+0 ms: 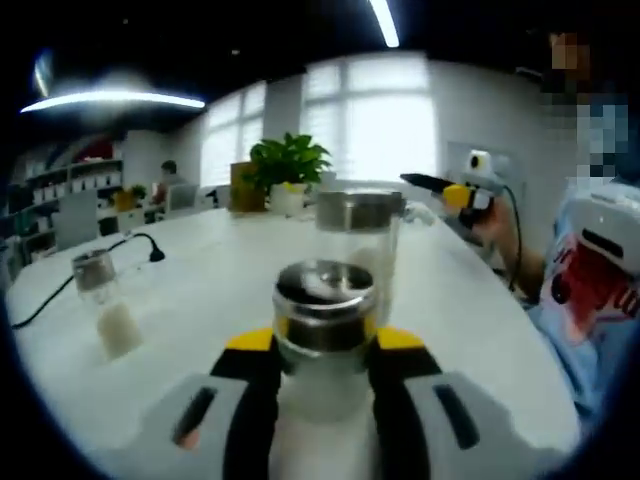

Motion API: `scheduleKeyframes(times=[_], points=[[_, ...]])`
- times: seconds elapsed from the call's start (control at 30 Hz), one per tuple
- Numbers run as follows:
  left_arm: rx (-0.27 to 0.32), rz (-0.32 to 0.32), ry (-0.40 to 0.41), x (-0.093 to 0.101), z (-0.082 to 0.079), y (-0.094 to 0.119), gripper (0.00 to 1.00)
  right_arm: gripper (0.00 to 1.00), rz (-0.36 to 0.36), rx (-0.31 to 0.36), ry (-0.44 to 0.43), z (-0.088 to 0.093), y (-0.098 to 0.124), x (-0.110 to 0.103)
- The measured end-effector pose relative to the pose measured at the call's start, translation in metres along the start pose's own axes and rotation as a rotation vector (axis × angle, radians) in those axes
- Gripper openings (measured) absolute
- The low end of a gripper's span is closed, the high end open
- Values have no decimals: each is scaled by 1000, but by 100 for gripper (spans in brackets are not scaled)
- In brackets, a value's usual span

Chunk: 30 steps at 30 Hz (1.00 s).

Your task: Rotate the seasoning bottle until the label or dispensing opening points toward the visible target arrow and the bottle remains upright within the marked orientation range

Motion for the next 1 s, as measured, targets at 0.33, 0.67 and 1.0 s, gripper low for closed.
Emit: scheduleKeyframes(times=[0.33, 0.67, 1.0], points=[[-53, 170, -87, 2, 2, 0, 36, 99, -30, 8, 26, -3, 1, -9], [-9, 259, -117, 2, 3, -1, 36, 99, -67, 24, 29, -4, -1, -17], [-43, 189, -100, -3, 9, -3, 38, 99, -64, 18, 35, -2, -1, -13]])
Point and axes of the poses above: the point that each gripper's makers call its tool centre point, and the gripper's own axes: y roughly backward along the fingers, x roughly to its right, z roughly out of its underside, the point moved 1 cm from there along y, roughly backward along the fingers, and after that the axes turned 7 degrees about -x, right-handed, at the moved point
